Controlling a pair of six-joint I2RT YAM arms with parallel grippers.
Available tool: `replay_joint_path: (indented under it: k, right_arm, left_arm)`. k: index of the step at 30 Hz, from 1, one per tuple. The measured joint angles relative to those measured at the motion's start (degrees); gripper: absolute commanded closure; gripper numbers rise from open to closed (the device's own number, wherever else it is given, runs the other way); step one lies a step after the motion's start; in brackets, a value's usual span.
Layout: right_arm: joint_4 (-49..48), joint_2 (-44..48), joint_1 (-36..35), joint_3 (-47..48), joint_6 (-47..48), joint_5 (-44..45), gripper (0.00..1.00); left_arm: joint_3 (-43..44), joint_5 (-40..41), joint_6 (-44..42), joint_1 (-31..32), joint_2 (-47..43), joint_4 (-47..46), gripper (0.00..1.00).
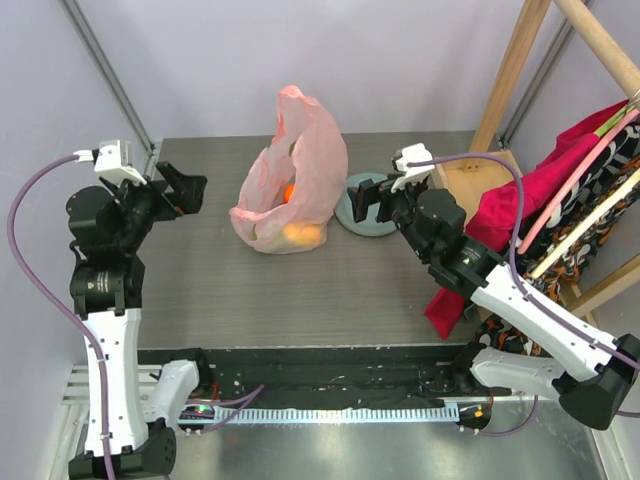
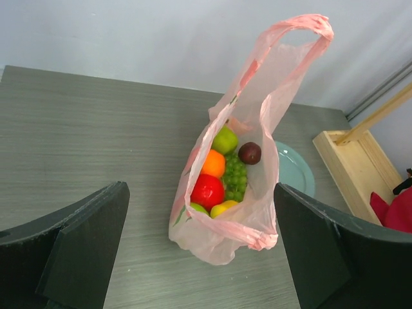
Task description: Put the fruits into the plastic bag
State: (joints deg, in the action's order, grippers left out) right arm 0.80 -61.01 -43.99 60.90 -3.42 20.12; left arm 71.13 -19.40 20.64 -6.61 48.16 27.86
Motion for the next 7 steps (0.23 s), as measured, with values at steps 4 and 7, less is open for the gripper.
replay_joint_path:
  k: [4, 7]
  right_arm:
    - [0.1, 0.2, 0.2, -1.9, -1.0, 1.3, 0.00]
    - [0.0, 0.5, 0.2, -2.4, -1.5, 2.0, 0.00]
  left_arm:
    - [0.0, 0.4, -0.6, 0.0, -0.5, 1.2, 0.00]
    - [0.0, 0.6, -1.4, 0.2, -0.7, 1.9, 0.00]
